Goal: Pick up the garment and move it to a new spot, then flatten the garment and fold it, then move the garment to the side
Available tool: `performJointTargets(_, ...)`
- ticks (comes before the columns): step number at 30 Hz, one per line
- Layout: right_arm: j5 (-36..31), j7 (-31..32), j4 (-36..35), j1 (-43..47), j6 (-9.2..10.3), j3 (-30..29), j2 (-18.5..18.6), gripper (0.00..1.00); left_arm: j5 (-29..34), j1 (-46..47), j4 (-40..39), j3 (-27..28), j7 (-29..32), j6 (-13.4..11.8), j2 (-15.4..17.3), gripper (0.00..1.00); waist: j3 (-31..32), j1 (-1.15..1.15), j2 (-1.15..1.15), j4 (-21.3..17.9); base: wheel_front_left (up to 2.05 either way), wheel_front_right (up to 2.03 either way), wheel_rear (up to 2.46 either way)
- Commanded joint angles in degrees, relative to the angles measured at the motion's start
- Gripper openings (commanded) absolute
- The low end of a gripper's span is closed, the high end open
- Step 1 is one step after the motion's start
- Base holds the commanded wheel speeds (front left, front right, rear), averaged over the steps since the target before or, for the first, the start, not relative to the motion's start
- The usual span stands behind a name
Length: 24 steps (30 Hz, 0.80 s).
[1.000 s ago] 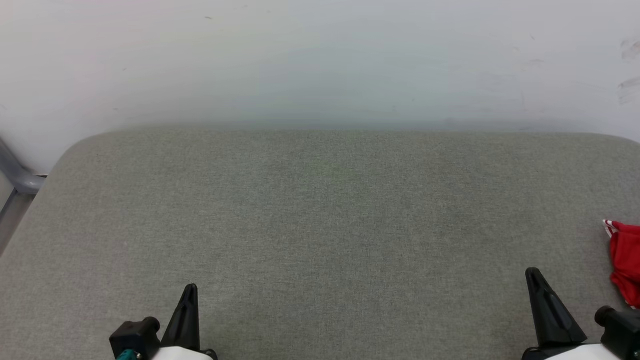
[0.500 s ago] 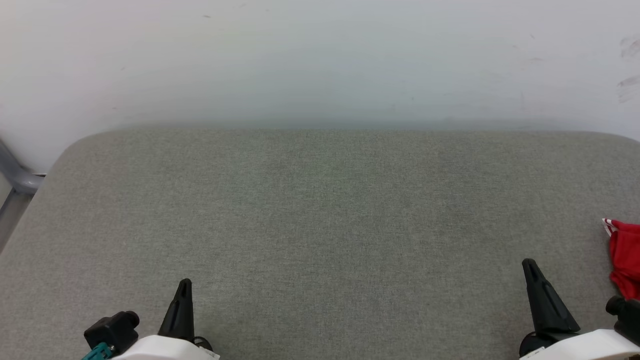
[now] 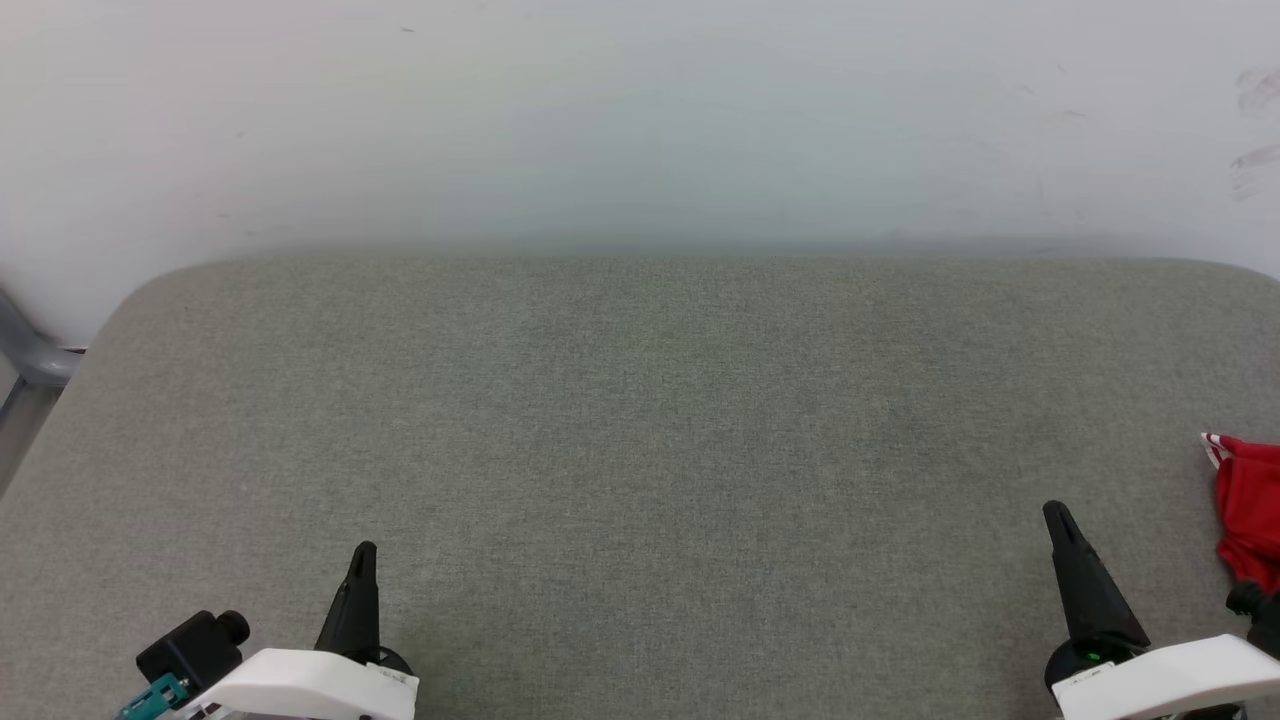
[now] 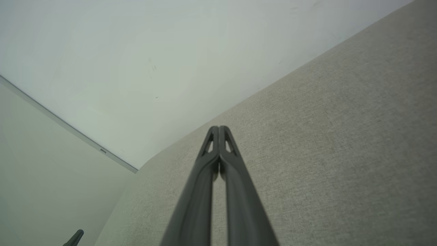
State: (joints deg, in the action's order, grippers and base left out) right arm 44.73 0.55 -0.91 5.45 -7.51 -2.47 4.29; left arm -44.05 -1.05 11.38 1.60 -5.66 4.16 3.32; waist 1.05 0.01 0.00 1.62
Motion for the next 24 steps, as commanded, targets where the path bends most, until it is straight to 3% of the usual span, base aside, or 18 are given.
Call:
performJointTargets(1, 2.4, 0.0, 0.0, -1.7, 0.01, 0.0, 0.5, 0.0, -2.1, 1.5, -0.5, 0.4, 0.5, 0.5, 0.1, 0.0, 0.0, 0.0, 0.0, 0.0, 0.0, 0.0, 0.0)
performJointTargets(24, 19.0, 1.2, 5.1, -5.3, 0.01, -0.3, 0.8, 0.0, -18.1, 3.7, 0.6, 2.0, 4.6, 1.5, -0.1, 0.0, -0.3, -0.01, 0.0, -0.5, 0.0, 0.0, 0.0)
